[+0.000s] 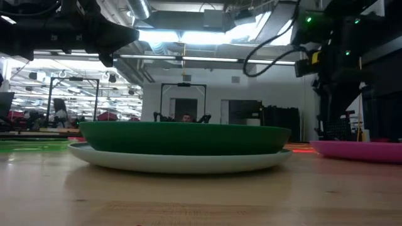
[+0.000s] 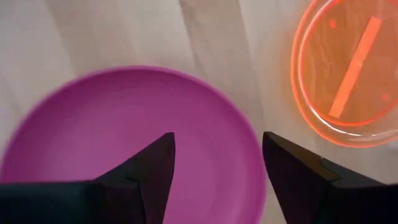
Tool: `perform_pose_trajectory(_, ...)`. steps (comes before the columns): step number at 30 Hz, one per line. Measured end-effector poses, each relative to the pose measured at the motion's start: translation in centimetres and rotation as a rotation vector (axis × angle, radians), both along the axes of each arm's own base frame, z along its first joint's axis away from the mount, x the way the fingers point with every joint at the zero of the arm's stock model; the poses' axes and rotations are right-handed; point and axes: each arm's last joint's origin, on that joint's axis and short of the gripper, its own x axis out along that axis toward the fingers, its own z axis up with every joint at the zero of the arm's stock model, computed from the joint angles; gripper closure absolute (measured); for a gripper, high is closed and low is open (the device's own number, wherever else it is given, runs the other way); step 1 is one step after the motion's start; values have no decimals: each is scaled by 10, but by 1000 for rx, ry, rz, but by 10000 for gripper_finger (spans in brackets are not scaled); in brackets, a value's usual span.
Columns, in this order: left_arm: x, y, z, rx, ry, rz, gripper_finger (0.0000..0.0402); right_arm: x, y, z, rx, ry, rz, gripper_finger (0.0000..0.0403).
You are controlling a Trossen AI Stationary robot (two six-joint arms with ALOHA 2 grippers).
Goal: Stack plastic plates
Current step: Stack the pink plate on the stacked plates
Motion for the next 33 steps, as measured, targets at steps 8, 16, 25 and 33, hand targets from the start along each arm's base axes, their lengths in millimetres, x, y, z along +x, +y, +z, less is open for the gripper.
perform_pose_trajectory(8, 0, 0, 0, 4, 1, 0, 390, 1, -27, -13, 18, 84, -2, 193)
perform_pose_trajectory(16, 0, 0, 0, 3, 1, 0, 390, 1, -50, -30, 87, 159, 2, 198)
perform_pose_trajectory(25, 0, 0, 0, 6, 1, 1, 390, 4, -66, -49, 139, 213, 18, 198)
perform_pose_trajectory(33, 0, 0, 0, 5, 1, 1, 390, 7, -67, -58, 179, 225, 21, 198)
